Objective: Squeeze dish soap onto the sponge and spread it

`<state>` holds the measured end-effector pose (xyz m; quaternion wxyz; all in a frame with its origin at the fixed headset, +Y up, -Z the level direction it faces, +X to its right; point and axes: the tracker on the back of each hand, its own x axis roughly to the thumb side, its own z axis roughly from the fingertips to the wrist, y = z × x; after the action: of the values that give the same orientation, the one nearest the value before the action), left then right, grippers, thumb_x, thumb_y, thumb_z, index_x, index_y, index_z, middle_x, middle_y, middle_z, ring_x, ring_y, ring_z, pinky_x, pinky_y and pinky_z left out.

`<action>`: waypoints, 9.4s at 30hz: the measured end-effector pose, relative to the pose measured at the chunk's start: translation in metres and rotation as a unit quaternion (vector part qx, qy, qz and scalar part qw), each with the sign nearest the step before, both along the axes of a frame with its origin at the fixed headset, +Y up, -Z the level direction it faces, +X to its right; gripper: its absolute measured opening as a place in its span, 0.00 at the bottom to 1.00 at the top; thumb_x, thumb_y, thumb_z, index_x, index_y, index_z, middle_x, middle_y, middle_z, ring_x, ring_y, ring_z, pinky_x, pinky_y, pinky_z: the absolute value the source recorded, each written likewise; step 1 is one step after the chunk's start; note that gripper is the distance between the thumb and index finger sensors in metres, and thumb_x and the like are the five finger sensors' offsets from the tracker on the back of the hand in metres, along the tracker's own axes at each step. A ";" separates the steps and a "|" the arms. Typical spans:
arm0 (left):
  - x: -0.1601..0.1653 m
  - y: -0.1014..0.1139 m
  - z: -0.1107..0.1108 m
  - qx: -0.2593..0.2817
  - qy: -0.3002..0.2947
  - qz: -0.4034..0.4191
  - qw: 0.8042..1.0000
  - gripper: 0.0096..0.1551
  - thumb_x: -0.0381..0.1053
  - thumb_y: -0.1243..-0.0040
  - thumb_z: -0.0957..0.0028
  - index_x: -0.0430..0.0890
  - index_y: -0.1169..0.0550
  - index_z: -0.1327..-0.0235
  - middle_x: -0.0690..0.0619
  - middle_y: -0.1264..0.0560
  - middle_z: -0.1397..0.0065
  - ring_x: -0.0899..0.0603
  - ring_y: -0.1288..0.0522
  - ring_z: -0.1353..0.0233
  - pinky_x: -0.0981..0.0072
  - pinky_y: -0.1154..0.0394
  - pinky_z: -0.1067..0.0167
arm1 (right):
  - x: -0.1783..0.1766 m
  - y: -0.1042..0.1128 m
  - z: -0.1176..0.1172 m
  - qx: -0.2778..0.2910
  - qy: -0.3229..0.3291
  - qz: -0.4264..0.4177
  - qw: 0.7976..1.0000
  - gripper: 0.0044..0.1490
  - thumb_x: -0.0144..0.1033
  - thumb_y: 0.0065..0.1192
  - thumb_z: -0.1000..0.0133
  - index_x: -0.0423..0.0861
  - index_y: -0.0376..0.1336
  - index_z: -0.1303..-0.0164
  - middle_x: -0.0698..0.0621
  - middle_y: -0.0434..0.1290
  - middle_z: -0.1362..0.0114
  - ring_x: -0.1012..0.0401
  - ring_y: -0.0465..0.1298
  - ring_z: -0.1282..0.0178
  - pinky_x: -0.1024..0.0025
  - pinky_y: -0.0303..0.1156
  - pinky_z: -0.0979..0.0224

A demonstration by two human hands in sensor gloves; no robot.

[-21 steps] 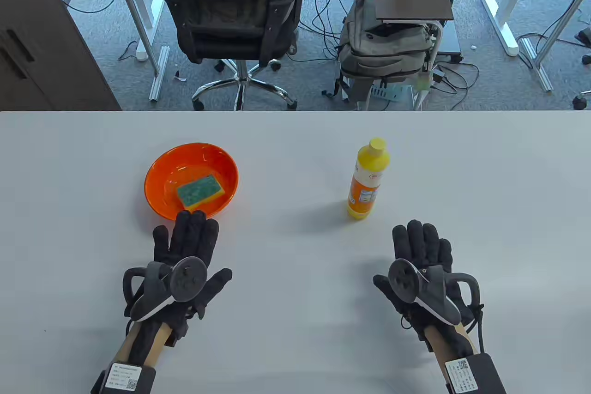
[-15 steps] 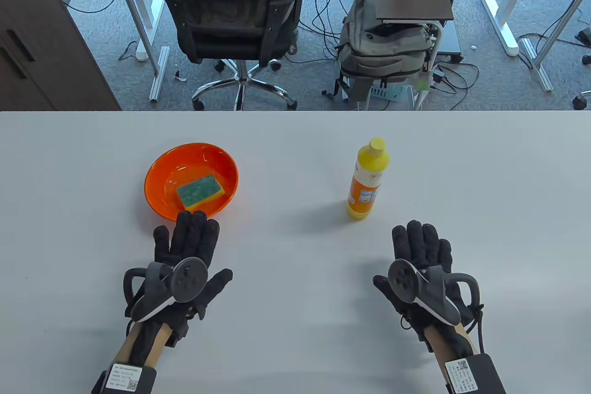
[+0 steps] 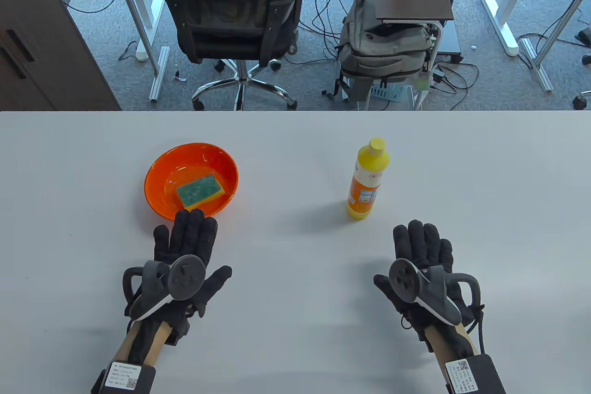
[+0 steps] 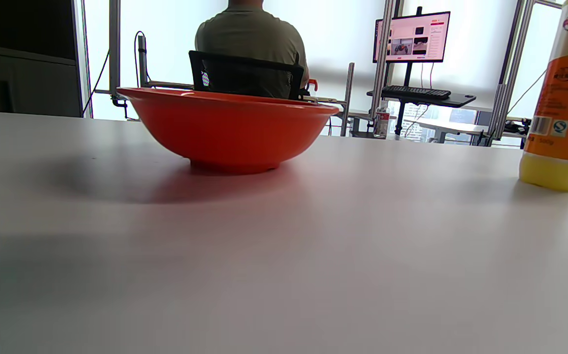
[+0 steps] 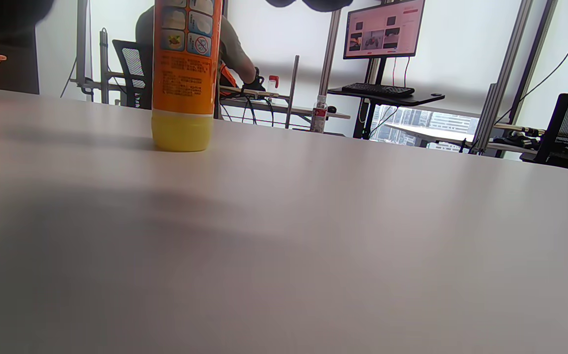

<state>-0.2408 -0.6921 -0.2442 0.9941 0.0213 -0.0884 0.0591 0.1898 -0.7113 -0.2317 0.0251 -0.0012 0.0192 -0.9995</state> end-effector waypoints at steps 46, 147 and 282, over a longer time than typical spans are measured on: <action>-0.129 -0.101 -0.104 -0.196 0.356 0.542 0.736 0.40 0.61 0.47 0.51 0.38 0.28 0.32 0.45 0.11 0.57 0.48 0.07 0.70 0.61 0.12 0.69 | 0.002 0.001 0.000 -0.005 -0.005 0.004 1.000 0.65 0.73 0.55 0.61 0.56 0.34 0.21 0.48 0.38 0.13 0.44 0.45 0.13 0.43 0.46 0.17; 0.007 0.018 -0.008 0.046 0.051 0.068 0.995 0.46 0.71 0.47 0.56 0.55 0.38 0.22 0.50 0.36 0.18 0.38 0.29 0.19 0.37 0.31 0.26 | -0.008 -0.005 -0.129 0.033 -0.180 -0.564 0.805 0.53 0.67 0.81 0.70 0.74 0.59 0.32 0.64 0.66 0.21 0.54 0.63 0.14 0.43 0.50 0.15; -0.028 -0.022 -0.019 -0.130 0.033 -0.032 0.990 0.42 0.64 0.50 0.52 0.56 0.41 0.21 0.53 0.38 0.15 0.40 0.36 0.14 0.35 0.40 0.20 | -0.113 0.047 -0.037 0.272 0.068 0.222 0.934 0.49 0.48 0.90 0.70 0.71 0.66 0.37 0.60 0.72 0.29 0.56 0.76 0.28 0.48 0.65 0.19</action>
<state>-0.2686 -0.7143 -0.2629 0.9922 -0.1086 -0.0478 0.0375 0.0767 -0.6648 -0.2687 0.2443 -0.0663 0.2909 -0.9227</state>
